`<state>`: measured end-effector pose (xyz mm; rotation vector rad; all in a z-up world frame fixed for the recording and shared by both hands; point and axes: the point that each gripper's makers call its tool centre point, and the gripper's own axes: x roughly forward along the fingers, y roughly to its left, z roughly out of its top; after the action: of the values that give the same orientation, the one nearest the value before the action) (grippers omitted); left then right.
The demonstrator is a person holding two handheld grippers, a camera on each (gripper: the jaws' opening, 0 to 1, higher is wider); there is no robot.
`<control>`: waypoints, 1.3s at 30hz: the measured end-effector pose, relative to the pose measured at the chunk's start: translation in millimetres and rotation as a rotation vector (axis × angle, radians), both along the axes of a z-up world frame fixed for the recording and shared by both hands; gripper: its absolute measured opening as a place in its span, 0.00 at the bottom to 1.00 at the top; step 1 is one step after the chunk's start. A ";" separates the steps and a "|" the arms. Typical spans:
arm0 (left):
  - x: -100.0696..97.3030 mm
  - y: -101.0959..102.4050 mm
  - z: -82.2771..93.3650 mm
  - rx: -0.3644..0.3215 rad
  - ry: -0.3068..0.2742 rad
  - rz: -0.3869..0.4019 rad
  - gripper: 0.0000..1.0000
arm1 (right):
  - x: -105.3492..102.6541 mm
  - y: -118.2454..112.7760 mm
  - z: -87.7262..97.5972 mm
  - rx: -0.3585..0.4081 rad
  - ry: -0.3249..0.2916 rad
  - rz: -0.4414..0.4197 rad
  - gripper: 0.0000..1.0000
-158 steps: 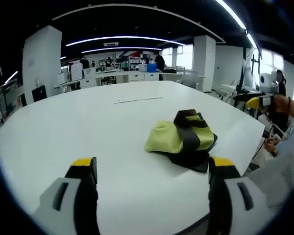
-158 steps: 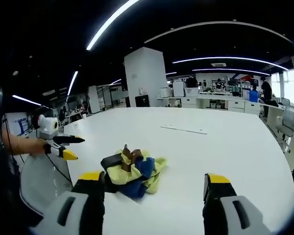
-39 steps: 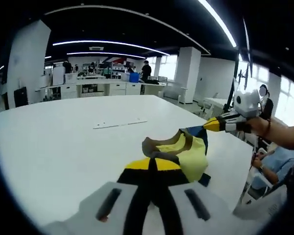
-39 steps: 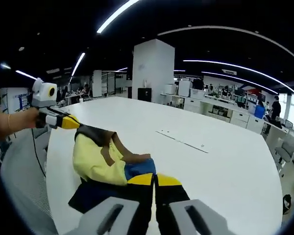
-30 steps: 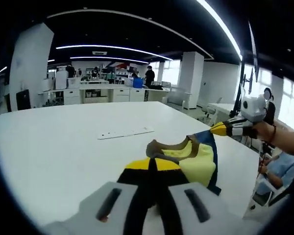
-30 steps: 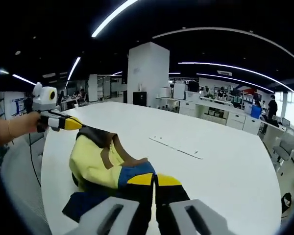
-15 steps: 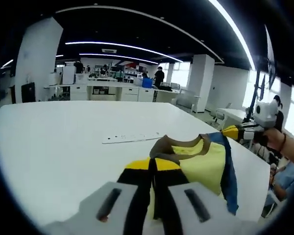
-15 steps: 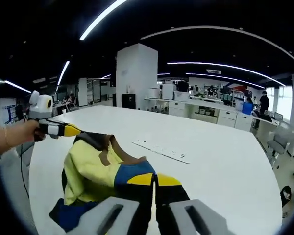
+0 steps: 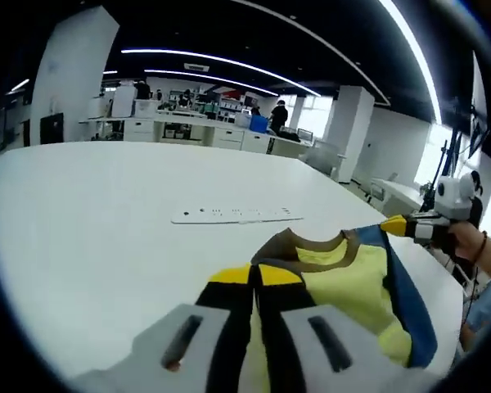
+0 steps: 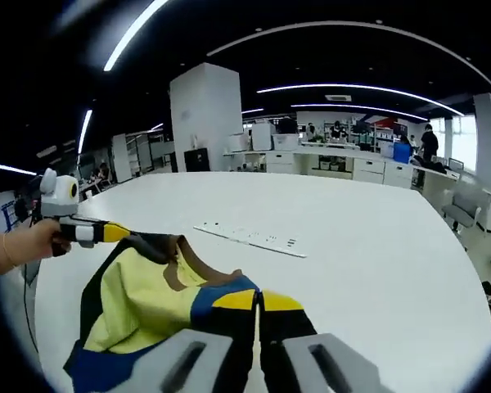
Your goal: Fold the garment on the visible template until the final outline fits inside the template.
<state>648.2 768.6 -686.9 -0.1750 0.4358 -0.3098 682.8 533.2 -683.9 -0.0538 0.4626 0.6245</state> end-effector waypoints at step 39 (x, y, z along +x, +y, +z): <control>-6.6 16.7 -31.2 -0.033 0.054 0.052 0.67 | -28.9 32.1 -44.3 0.077 0.253 0.075 0.77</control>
<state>641.6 785.3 -718.0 -0.2267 0.4795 -0.2619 653.9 565.4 -728.2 0.0824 0.6823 0.7260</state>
